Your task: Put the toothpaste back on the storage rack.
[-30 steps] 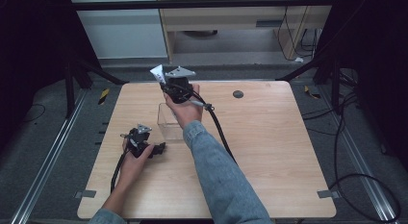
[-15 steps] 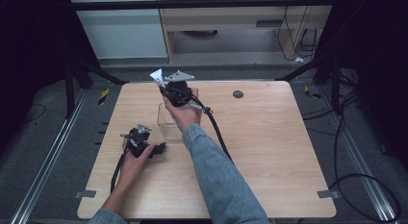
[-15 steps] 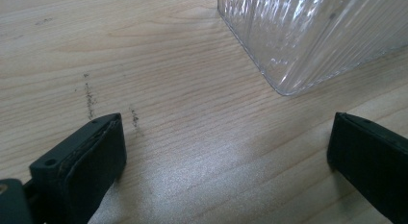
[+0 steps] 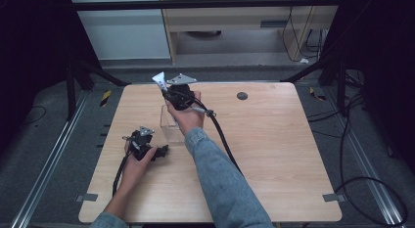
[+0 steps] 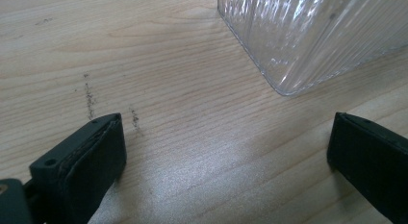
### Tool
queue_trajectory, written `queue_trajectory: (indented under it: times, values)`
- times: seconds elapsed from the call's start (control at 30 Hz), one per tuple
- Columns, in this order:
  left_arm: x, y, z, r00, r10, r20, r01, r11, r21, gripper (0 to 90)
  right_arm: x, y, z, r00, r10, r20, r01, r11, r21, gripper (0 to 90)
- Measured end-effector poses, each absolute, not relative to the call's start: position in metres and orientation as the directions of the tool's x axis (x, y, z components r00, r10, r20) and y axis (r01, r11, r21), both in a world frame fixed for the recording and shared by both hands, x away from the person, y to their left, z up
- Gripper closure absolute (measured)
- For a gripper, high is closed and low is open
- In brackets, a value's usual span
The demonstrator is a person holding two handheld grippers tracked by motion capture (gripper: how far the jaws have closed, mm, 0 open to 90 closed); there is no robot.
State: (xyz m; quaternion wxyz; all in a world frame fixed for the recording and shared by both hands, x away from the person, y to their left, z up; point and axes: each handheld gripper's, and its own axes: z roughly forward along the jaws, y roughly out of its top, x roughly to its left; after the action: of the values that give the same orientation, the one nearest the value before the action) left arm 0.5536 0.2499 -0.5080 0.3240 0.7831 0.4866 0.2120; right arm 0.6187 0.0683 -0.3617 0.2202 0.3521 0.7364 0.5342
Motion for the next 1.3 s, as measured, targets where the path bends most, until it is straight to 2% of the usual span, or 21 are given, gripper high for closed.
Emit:
queue_trajectory:
  times: [1.3]
  values:
    - [0.554, 0.250, -0.508, 0.437, 0.900, 0.016, 0.626, -0.316, 0.713, 0.0, 0.607, 0.062, -0.396, -0.645, 0.762, 0.053, 0.328, 0.214, 0.920, 79.6]
